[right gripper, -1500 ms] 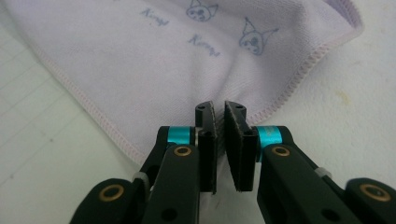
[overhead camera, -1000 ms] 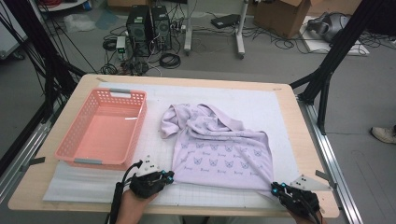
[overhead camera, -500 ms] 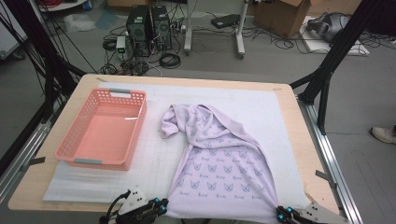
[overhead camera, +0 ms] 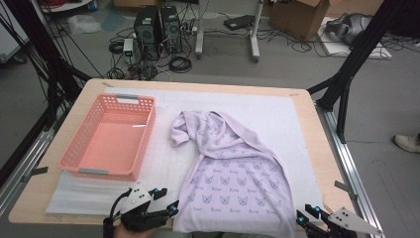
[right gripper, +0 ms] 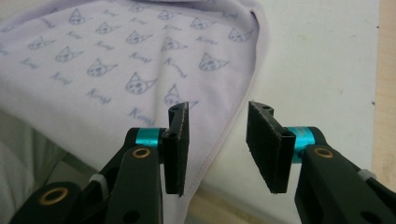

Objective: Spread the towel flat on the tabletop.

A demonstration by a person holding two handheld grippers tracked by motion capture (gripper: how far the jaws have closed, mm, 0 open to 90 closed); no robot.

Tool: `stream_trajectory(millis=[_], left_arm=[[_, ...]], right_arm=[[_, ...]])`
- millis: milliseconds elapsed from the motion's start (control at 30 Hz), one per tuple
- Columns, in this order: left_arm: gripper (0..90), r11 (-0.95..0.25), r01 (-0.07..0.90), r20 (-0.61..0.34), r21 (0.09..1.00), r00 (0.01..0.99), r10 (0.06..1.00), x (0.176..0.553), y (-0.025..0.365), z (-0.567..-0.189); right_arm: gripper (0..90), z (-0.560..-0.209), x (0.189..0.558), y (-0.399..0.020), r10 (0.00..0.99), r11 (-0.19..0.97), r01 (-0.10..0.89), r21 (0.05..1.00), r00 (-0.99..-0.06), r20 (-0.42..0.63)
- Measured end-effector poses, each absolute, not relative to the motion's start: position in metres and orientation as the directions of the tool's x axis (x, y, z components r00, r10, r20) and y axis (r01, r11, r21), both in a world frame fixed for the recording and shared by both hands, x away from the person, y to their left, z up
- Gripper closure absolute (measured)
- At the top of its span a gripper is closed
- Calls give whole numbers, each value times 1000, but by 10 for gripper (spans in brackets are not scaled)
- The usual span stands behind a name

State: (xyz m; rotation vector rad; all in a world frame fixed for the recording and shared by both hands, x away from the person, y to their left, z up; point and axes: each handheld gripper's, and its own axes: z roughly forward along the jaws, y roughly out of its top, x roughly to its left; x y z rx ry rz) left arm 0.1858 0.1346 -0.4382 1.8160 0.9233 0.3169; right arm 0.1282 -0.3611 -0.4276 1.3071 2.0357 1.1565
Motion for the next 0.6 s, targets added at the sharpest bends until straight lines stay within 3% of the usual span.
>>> stream_trajectory(millis=[600], left_arm=[[384, -226, 472, -224, 852, 720, 657, 290, 98, -435]], right_arm=[[468, -437, 221, -359, 914, 185, 554, 811, -401, 65]])
